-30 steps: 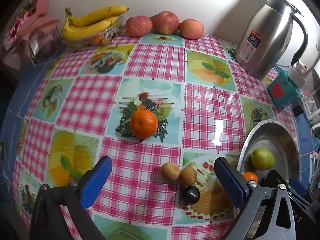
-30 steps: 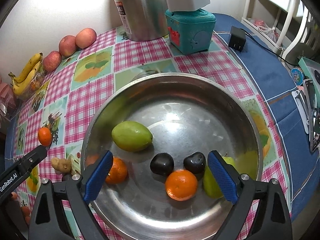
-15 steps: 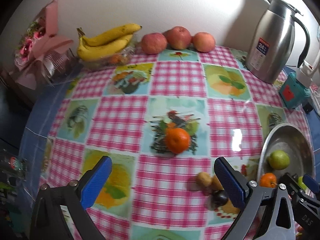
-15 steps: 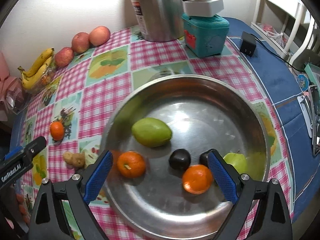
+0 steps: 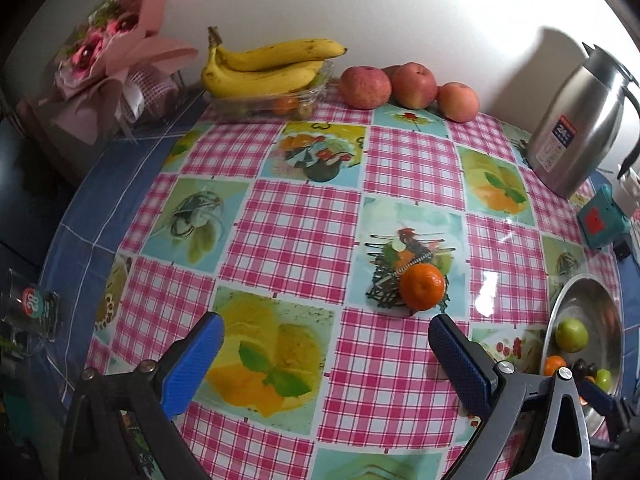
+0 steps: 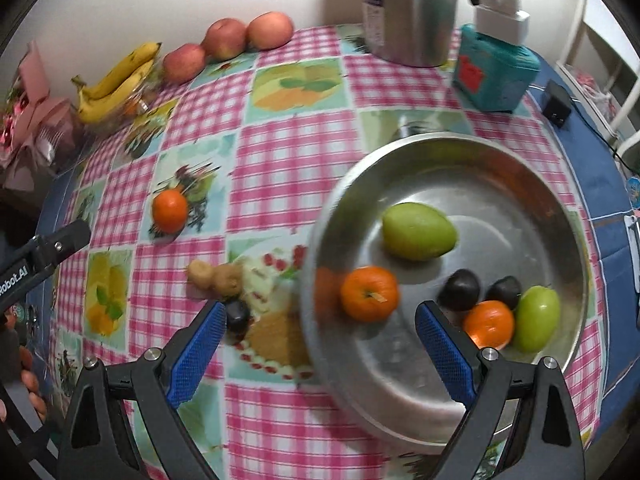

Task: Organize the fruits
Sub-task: 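Move the open right tool over the remaining dark plum beside the potatoes, then close the right tool around the dark plum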

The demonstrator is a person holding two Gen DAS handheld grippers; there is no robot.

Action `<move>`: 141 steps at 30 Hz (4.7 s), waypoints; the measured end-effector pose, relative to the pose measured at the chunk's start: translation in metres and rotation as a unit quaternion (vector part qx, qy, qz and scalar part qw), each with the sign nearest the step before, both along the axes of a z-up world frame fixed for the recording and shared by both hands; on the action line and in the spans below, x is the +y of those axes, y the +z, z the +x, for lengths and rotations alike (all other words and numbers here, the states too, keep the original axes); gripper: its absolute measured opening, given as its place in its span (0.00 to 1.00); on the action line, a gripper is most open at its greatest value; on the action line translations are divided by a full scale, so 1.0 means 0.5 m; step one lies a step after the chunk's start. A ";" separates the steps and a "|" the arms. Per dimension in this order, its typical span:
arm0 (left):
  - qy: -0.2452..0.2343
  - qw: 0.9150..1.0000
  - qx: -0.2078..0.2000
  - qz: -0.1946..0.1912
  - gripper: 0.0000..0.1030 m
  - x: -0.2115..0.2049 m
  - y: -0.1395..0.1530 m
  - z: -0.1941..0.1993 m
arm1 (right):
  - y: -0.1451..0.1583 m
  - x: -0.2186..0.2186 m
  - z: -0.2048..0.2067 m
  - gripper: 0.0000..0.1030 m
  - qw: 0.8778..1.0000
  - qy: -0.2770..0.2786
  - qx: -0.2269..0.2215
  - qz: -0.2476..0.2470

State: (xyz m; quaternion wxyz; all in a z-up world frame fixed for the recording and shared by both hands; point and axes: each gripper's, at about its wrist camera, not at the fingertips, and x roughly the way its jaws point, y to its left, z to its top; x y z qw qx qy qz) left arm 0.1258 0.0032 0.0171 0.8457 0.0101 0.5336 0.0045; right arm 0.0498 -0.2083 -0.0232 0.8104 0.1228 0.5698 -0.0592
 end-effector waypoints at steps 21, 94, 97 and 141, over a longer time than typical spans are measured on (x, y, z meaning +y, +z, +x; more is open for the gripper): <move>-0.004 0.995 0.097 0.017 1.00 0.011 -0.116 0.012 | -0.027 0.097 0.044 0.93 0.999 0.041 0.023 -0.003; 0.021 0.991 0.134 -0.011 1.00 0.167 -0.194 0.068 | -0.120 0.173 0.092 0.82 0.996 0.013 0.073 -0.054; 0.018 0.991 0.131 -0.010 1.00 0.161 -0.186 0.066 | -0.111 0.165 0.090 0.67 0.996 0.007 0.069 -0.048; -0.025 0.985 0.118 -0.125 1.00 0.019 -0.149 0.055 | -0.007 0.057 0.045 0.26 0.998 -0.055 0.006 0.025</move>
